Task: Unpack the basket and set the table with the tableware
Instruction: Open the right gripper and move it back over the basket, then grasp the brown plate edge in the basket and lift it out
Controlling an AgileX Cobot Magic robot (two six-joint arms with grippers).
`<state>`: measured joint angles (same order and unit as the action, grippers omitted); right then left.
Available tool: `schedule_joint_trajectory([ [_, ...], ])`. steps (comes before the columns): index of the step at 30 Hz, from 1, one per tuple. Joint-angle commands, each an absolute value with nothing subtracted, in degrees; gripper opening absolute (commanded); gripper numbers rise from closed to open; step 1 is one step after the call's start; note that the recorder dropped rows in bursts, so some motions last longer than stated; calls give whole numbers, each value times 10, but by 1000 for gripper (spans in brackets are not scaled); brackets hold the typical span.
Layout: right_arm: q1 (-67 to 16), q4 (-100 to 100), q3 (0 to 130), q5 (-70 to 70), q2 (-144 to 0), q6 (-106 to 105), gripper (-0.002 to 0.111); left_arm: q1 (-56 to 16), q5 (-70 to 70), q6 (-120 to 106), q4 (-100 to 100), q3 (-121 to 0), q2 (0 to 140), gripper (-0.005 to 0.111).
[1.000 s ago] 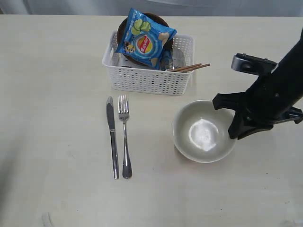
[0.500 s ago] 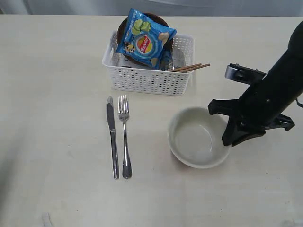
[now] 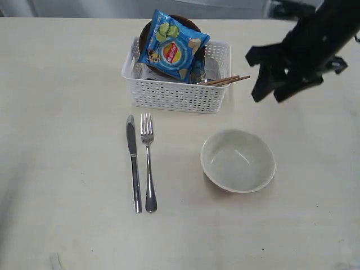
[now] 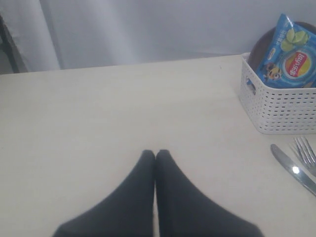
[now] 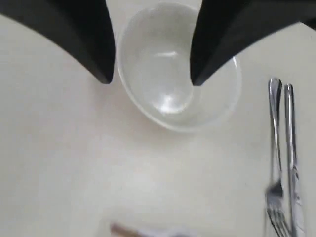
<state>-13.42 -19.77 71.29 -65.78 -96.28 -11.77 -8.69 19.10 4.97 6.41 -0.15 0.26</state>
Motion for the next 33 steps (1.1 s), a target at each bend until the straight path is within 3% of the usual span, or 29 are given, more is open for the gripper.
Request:
schedule_joint_trajectory([
  [1, -197, -151, 820, -637, -965, -51, 46, -85, 187, 49, 64, 0, 0, 0],
  [10, -303, -74, 1156, -700, -1212, -84, 46, -85, 187, 49, 64, 0, 0, 0],
  [14, -335, -34, 1179, -697, -1271, -113, 46, -85, 187, 49, 64, 0, 0, 0],
  [23, -334, 227, 1179, -514, -1251, 59, 46, -85, 187, 49, 64, 0, 0, 0],
  [33, -325, 209, 1179, -504, -1288, 25, 46, -85, 187, 49, 64, 0, 0, 0],
])
